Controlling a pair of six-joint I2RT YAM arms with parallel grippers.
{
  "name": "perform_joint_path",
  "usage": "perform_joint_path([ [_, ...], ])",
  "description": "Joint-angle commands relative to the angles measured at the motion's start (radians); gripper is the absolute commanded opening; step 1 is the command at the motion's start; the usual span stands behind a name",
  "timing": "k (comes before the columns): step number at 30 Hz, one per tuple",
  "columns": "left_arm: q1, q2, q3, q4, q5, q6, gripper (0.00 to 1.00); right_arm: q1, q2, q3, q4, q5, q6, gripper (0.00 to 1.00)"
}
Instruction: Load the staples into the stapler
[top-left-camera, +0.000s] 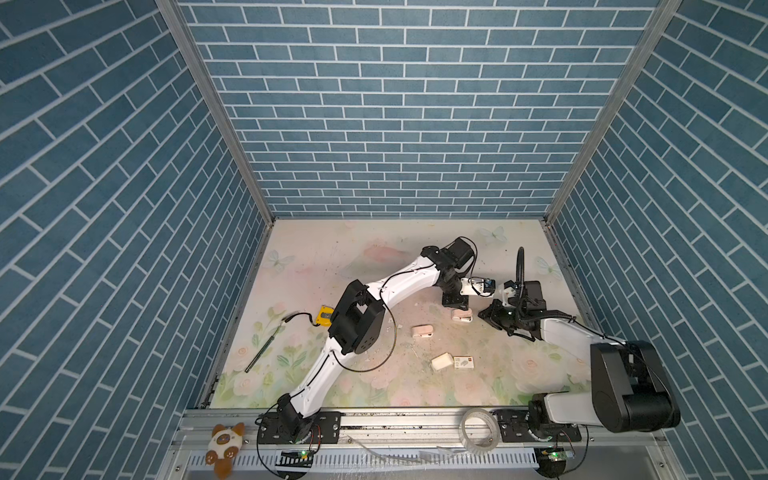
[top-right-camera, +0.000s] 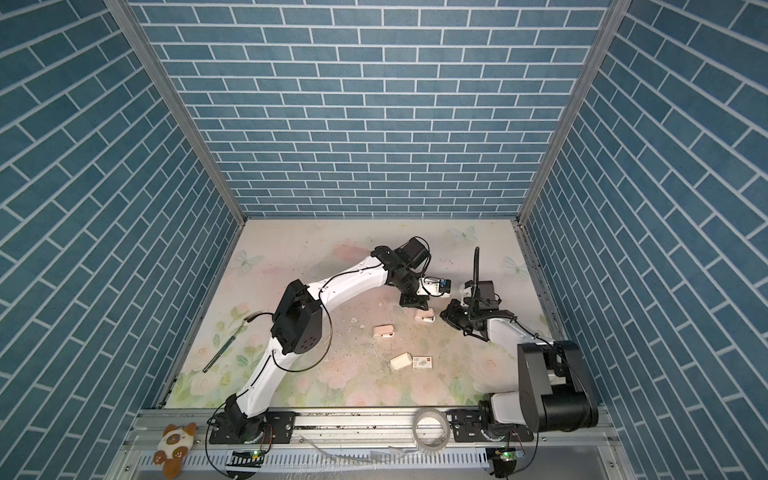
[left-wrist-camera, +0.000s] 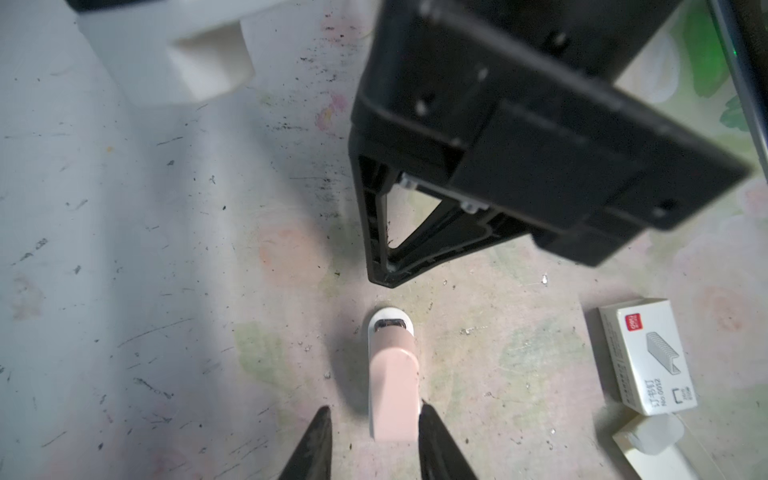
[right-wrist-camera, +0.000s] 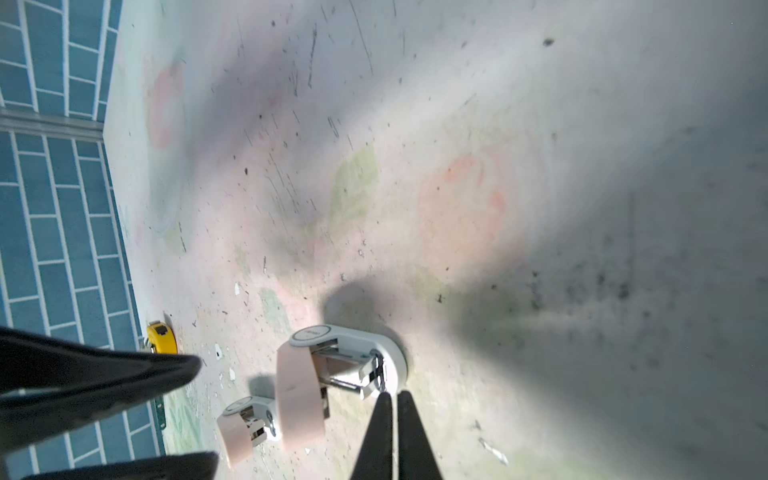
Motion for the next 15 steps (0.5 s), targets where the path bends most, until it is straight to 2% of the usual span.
perform_joint_path([
  [1,-0.016,0.049,0.034,-0.034,-0.009,-0.005,0.39,-0.013,-0.099,-0.020,-0.093,0.085,0.044,0.08],
  [7,-0.031,0.085,0.057,-0.028,-0.035,-0.024,0.41,-0.022,-0.257,-0.043,-0.208,0.125,0.066,0.08],
  [15,-0.036,0.101,0.060,-0.007,-0.057,-0.036,0.39,-0.025,-0.350,-0.050,-0.276,0.149,0.066,0.08],
])
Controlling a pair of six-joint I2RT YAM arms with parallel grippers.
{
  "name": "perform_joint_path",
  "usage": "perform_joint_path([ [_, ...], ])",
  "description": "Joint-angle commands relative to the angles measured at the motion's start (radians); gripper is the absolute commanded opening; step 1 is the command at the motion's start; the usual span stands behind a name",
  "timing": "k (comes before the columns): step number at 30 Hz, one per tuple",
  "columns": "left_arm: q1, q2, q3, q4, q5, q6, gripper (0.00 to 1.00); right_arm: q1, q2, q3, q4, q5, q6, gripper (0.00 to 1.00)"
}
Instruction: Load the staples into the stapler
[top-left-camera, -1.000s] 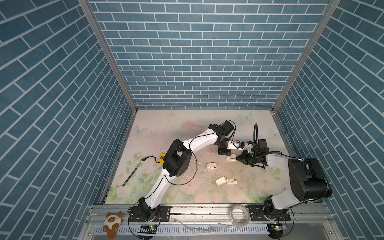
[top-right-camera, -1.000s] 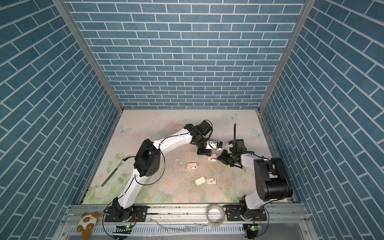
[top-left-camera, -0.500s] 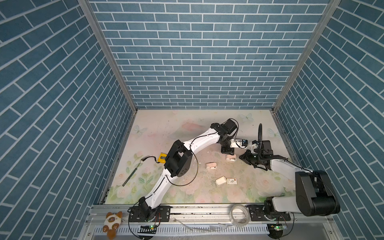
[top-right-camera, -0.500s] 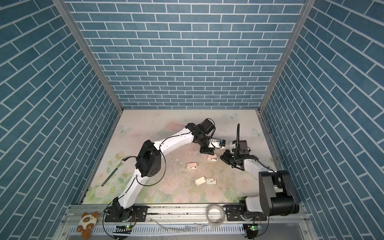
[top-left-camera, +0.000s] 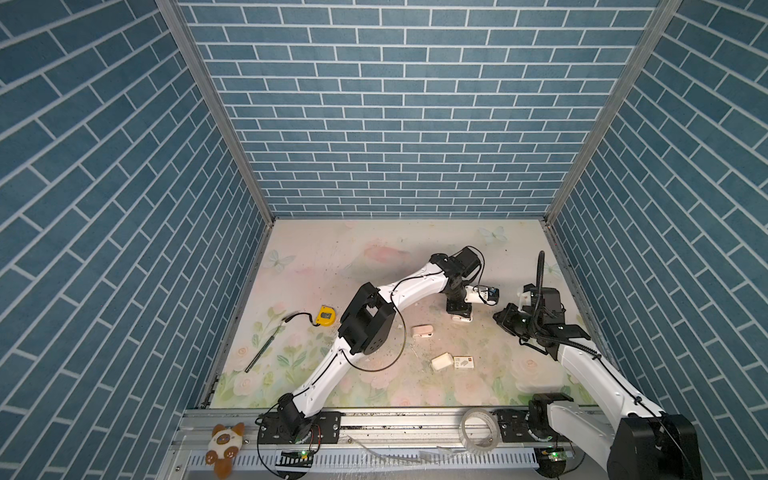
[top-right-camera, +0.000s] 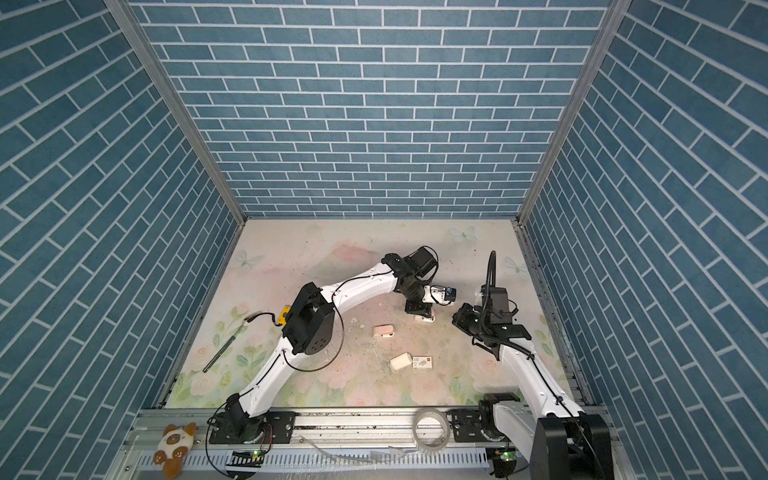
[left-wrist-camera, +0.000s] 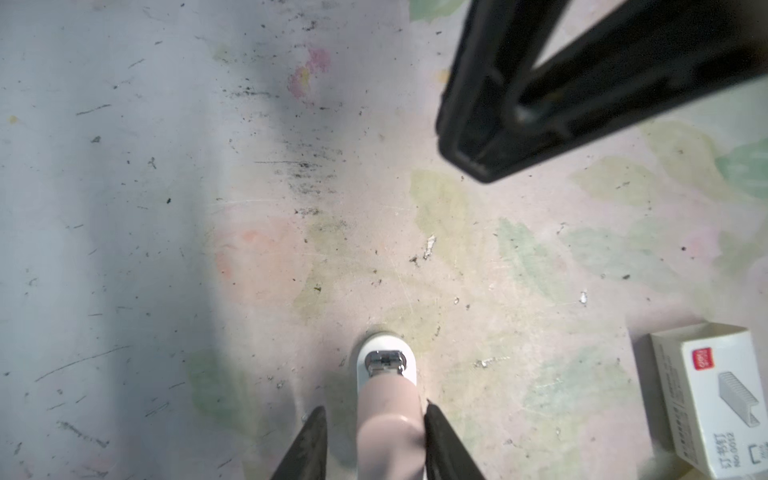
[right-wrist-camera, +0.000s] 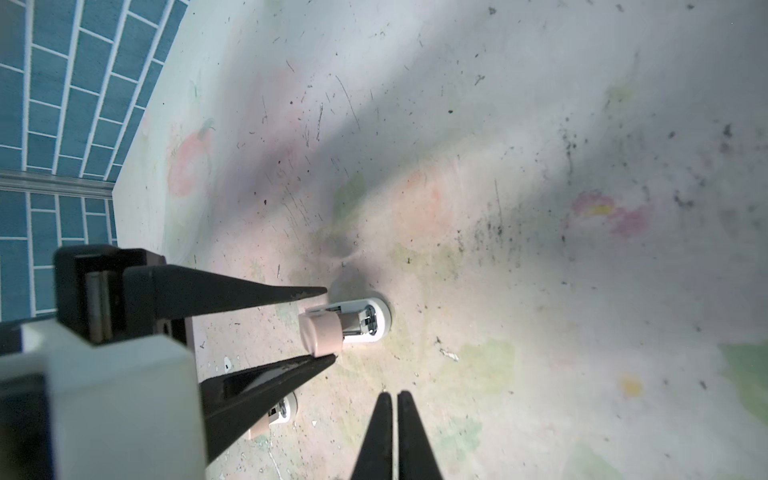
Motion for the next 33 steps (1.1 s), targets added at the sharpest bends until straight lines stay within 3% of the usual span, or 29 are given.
perform_joint_path([
  [1,-0.004,0.016,0.024,-0.008,-0.008,-0.009,0.37,-0.006,-0.029,-0.013,-0.058,0.033,0.020,0.08],
  [33,-0.007,-0.067,-0.039,0.018,0.036,-0.030,0.43,-0.008,-0.008,-0.014,-0.050,0.012,0.007,0.07],
])
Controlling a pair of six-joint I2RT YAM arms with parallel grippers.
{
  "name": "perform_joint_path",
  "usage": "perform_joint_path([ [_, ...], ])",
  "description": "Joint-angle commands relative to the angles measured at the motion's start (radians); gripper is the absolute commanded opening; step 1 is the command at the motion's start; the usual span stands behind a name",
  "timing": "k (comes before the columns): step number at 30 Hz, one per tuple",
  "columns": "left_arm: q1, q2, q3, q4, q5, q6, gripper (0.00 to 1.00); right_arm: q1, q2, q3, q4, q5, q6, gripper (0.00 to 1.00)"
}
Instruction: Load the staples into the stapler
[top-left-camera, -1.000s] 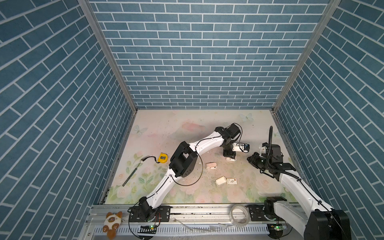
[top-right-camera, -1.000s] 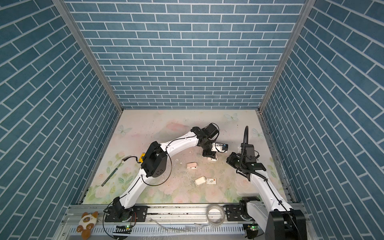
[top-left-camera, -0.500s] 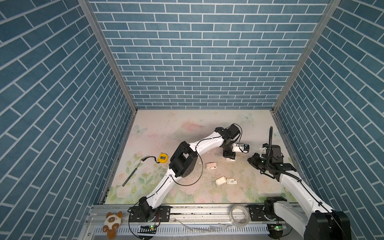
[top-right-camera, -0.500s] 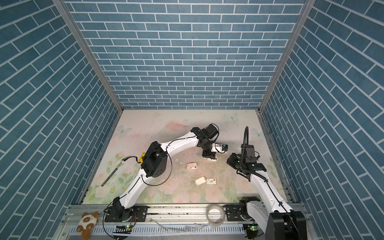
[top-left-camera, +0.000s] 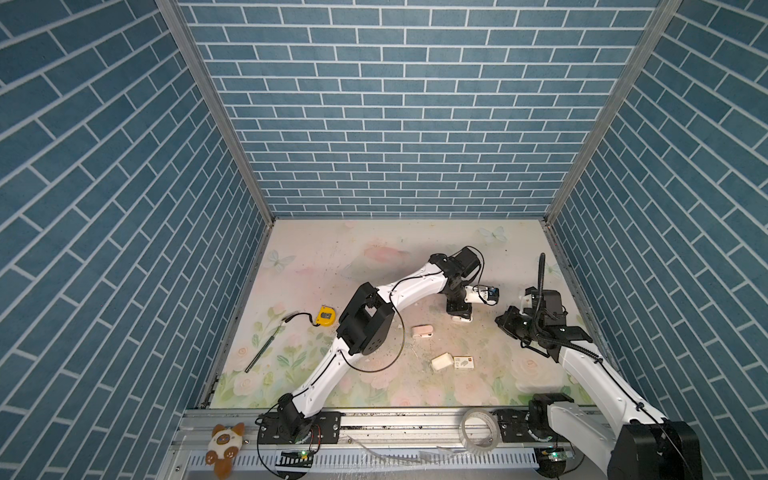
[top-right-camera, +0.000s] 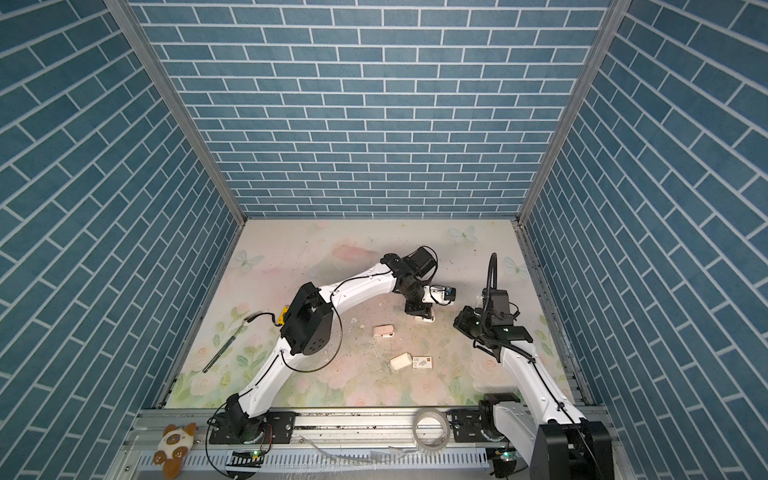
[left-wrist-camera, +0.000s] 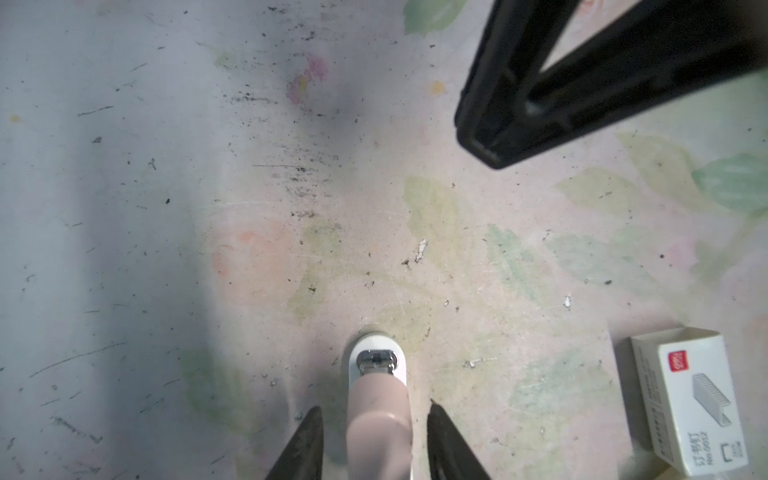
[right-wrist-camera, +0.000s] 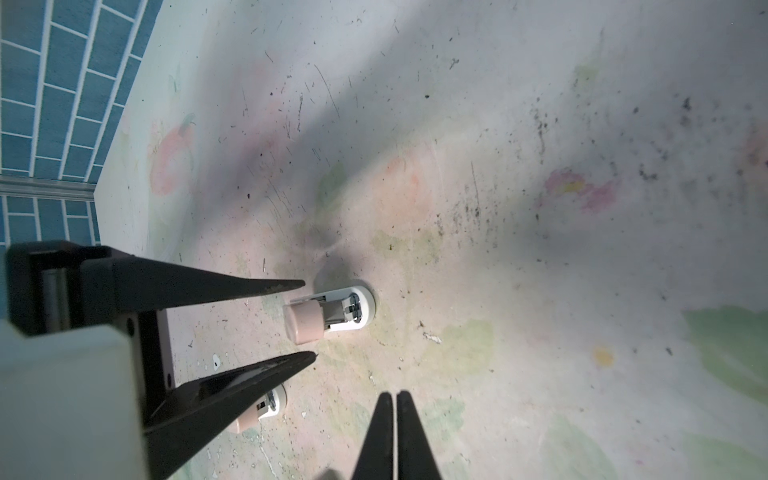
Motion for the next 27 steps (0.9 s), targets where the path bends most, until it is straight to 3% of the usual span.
perform_joint_path([
  [1,-0.006,-0.039,-0.008,0.003,0.014,-0.007,0.42,-0.003,0.008,-0.015,-0.006,0.000,0.006,0.07],
  [7,-0.006,-0.020,0.002,-0.010,0.011,-0.001,0.33,-0.005,0.004,-0.018,-0.007,-0.001,0.006,0.07],
  [16,-0.006,-0.004,0.004,-0.019,-0.001,0.013,0.32,-0.006,-0.002,-0.016,-0.010,-0.001,0.007,0.07],
  [27,-0.012,0.023,0.009,-0.040,-0.015,0.033,0.17,-0.007,-0.024,-0.020,-0.023,0.005,0.009,0.07],
])
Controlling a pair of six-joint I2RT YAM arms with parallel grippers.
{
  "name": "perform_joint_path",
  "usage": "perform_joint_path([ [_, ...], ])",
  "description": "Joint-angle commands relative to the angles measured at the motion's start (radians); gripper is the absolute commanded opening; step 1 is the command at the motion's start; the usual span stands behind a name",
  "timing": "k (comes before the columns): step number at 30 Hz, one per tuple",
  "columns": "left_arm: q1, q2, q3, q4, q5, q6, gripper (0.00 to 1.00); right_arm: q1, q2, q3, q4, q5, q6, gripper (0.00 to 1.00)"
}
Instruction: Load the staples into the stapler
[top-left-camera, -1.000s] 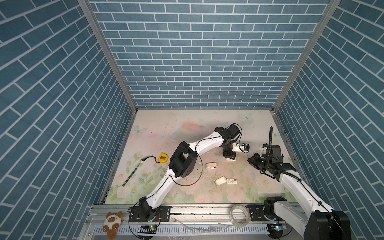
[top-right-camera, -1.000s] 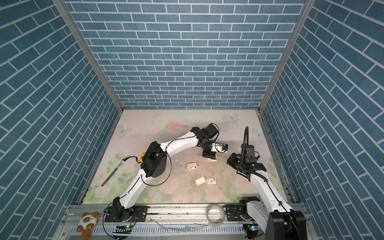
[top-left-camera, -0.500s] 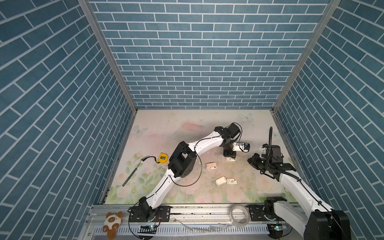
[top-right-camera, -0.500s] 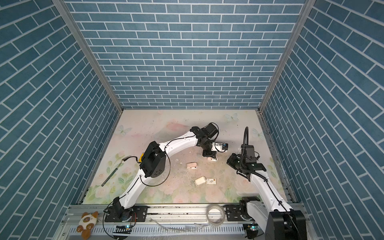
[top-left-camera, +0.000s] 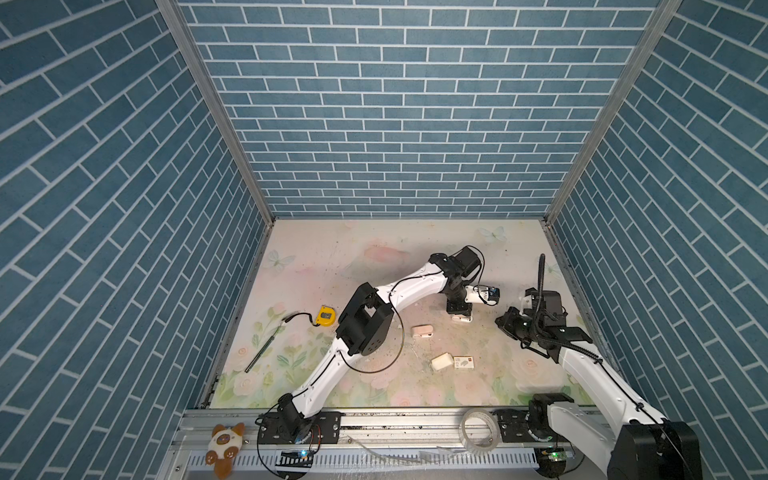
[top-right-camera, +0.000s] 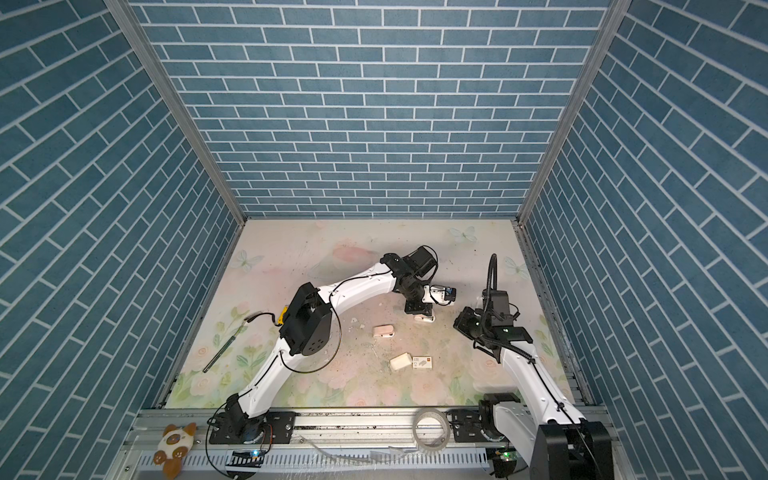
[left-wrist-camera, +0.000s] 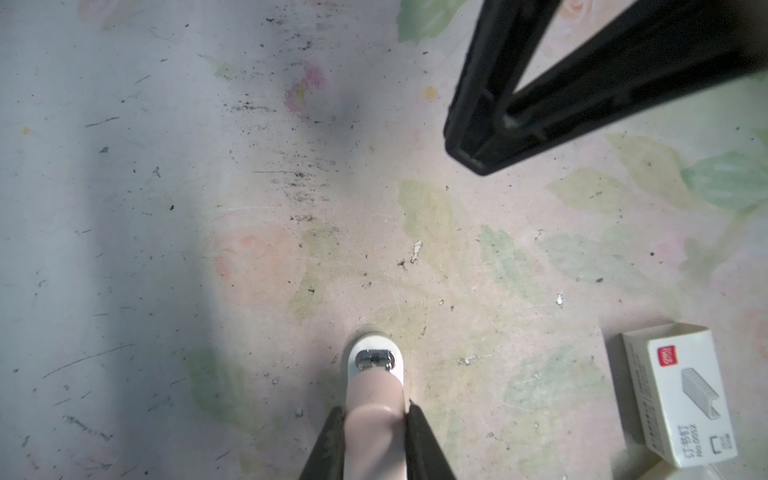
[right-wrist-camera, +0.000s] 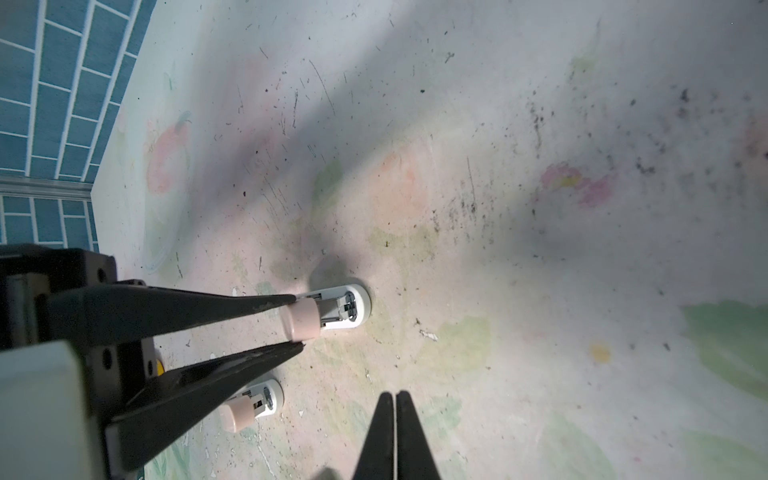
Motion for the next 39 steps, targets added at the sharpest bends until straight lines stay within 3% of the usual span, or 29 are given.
perform_joint_path([
  [1,-0.007,0.029,0.009,-0.034,-0.011,0.018,0.16,-0.006,-0.021,-0.013,-0.024,0.006,0.008,0.07],
  [12,-0.028,0.083,0.044,-0.091,-0.076,0.055,0.11,-0.006,-0.040,-0.026,-0.031,0.019,0.017,0.06],
  [18,-0.036,0.114,0.071,-0.120,-0.107,0.066,0.10,-0.007,-0.055,-0.017,-0.094,0.084,0.033,0.05],
  [39,-0.047,0.273,0.293,-0.369,-0.104,0.105,0.09,-0.008,-0.142,-0.035,-0.157,0.153,0.059,0.04],
])
